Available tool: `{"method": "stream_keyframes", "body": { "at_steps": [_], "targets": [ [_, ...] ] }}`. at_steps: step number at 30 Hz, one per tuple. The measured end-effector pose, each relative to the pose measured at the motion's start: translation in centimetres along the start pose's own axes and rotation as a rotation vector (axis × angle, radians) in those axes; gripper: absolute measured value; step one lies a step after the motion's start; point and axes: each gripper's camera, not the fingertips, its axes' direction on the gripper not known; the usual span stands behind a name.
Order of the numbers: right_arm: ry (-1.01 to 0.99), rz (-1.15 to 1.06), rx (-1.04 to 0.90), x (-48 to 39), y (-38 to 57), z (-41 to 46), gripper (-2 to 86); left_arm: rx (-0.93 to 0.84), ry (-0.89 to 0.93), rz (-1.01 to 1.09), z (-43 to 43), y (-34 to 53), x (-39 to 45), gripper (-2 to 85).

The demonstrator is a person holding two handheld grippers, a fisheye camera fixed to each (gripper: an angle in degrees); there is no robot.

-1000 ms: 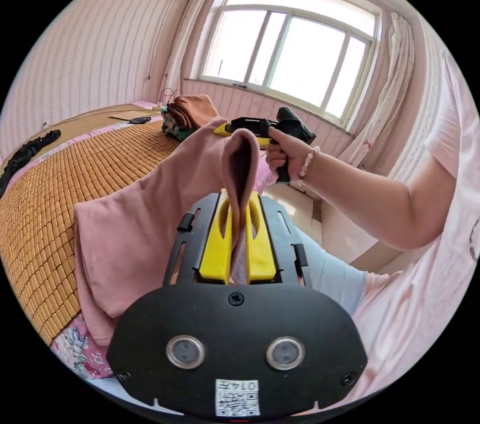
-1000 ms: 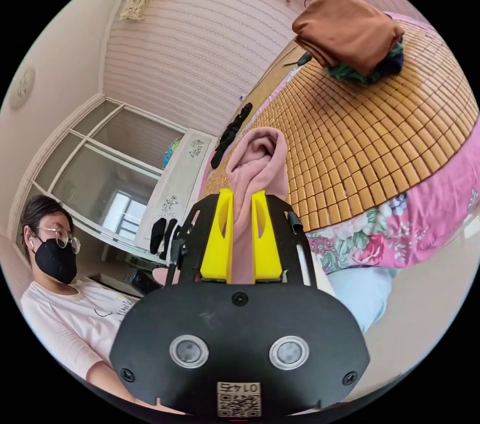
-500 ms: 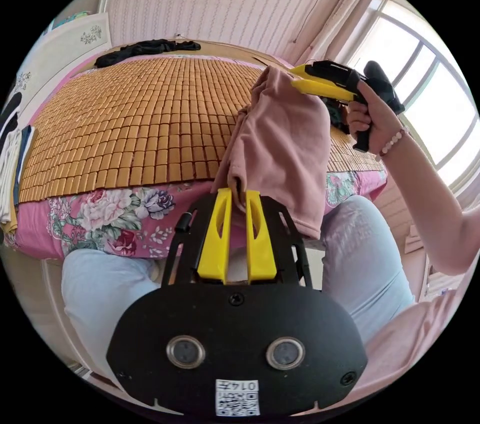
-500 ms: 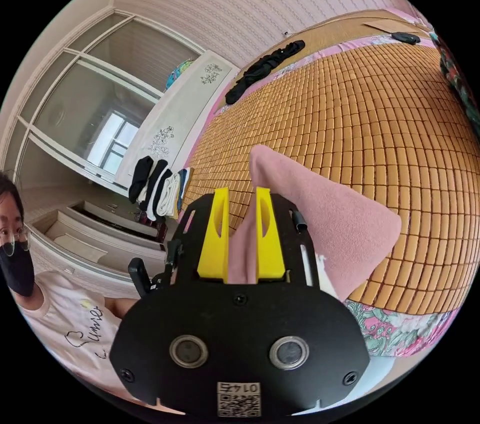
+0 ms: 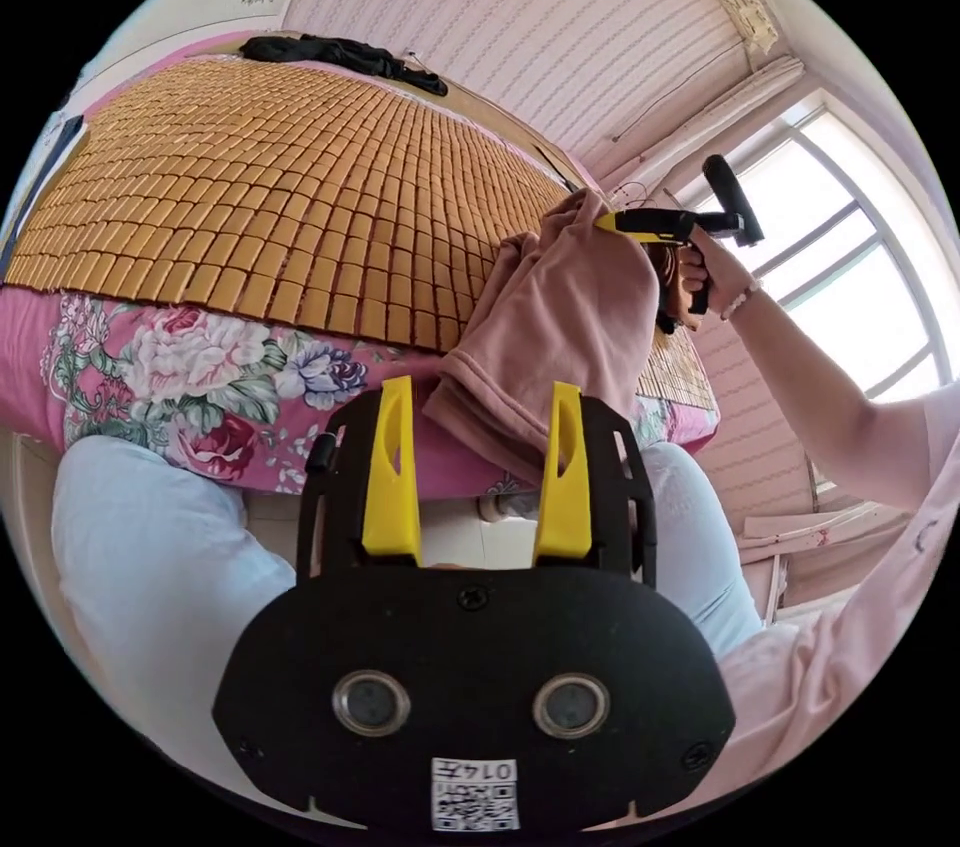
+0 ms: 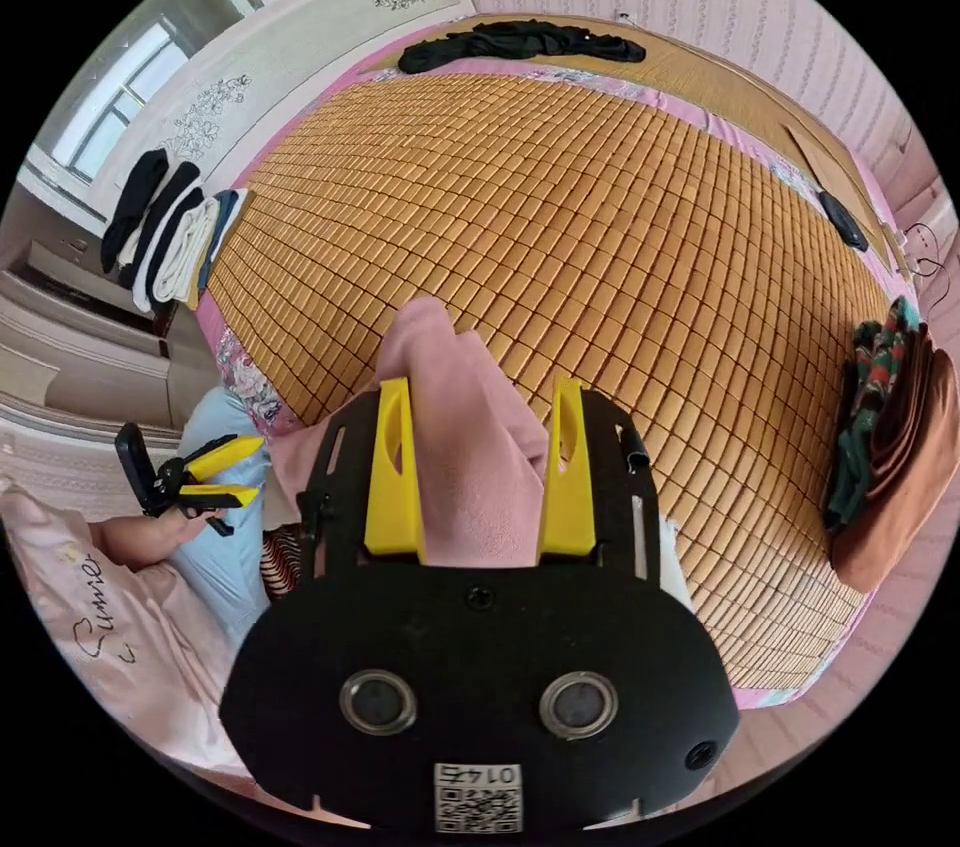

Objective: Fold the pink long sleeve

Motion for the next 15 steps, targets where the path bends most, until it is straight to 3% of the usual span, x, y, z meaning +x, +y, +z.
{"method": "stream_keyframes", "body": {
  "at_steps": [5,8,12,15],
  "targets": [
    [-0.072,-0.069,-0.166,-1.1,-5.6,2.7,16.8,-0.109,0.035,-0.053,3.5,-1.2,-1.7,17.6],
    [-0.047,-0.098,-0.228,-1.7,-8.1,4.3,16.7,-0.102,0.026,-0.067,3.6,-1.4,-2.3,16.2],
    [-0.243,-0.014,-0.37,-0.4,-10.4,6.8,16.5,-0.093,0.006,-0.048,3.6,-1.3,-2.6,13.8],
    [-0.241,-0.029,-0.392,-0.9,-11.5,6.1,13.7,-0.108,-0.012,-0.018,3.8,-1.3,-2.6,9.2]
  ]
}}
